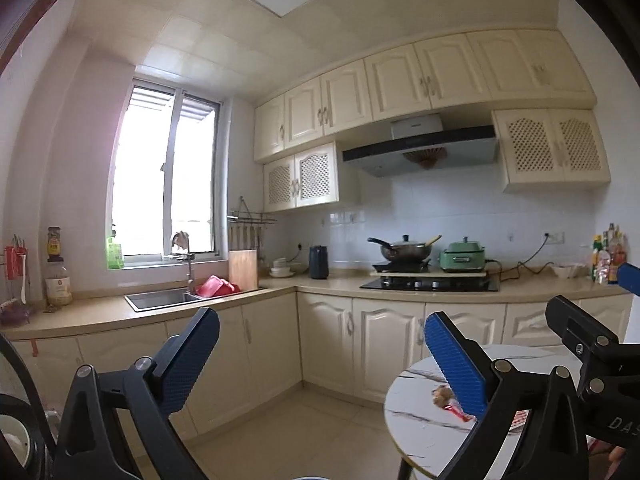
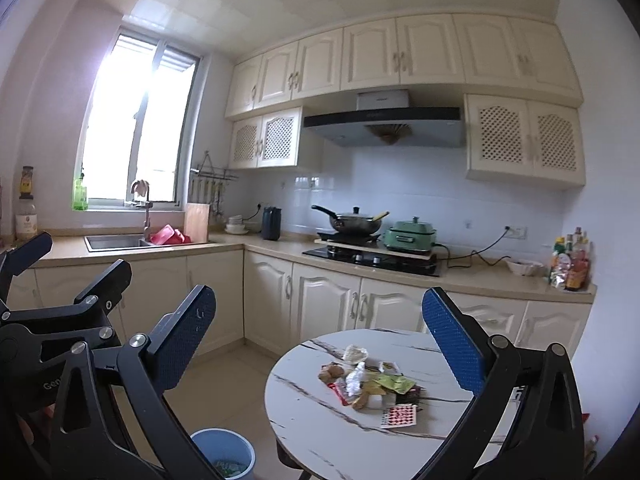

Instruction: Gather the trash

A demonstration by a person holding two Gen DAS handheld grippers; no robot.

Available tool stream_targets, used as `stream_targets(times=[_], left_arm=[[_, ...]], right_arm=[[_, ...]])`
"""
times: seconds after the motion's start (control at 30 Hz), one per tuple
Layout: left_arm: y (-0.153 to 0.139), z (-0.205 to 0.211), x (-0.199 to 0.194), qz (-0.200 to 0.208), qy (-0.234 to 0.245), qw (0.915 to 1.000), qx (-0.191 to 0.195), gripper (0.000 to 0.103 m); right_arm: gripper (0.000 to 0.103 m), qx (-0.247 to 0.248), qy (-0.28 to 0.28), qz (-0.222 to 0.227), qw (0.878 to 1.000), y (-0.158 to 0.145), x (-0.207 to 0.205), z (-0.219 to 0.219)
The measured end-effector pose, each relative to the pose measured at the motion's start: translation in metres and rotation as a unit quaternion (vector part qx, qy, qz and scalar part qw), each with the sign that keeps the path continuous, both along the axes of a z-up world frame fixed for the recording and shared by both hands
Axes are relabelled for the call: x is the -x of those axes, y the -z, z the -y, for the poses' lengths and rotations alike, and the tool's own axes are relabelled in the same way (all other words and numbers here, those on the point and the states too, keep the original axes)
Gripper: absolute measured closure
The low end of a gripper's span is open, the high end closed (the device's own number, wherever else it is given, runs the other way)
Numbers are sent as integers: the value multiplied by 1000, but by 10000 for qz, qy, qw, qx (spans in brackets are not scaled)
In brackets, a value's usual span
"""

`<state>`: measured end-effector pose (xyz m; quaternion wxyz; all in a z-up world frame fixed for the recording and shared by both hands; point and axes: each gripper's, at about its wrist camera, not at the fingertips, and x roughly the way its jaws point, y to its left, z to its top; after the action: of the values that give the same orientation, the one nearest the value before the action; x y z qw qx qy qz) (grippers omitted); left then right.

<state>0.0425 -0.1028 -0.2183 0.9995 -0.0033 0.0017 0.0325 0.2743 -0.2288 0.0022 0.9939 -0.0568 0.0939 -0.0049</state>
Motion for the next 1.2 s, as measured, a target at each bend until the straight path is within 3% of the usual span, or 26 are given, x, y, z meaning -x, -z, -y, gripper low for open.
stream_targets(times=[0.33, 0.57, 0.7, 0.93, 1.2], left_arm=[[0, 26, -26, -131, 312, 9994, -110, 1], [-34, 47, -91, -462, 699, 9961, -265, 1], [-43, 56, -138, -930, 953, 9903, -390, 1], [-33, 57, -236, -2148, 1263, 9682, -204, 1], [-33, 90, -338, -3017, 1544, 9405, -232, 1]], right_arm=[[0, -86, 376, -113, 9992, 12, -6, 41], [0, -235, 727, -375, 9964, 32, -24, 80], [0, -424, 941, -648, 9925, 49, -43, 112], [0, -659, 1455, -1303, 9785, 95, -81, 171], [0, -888, 1644, -2275, 9557, 166, -129, 213]])
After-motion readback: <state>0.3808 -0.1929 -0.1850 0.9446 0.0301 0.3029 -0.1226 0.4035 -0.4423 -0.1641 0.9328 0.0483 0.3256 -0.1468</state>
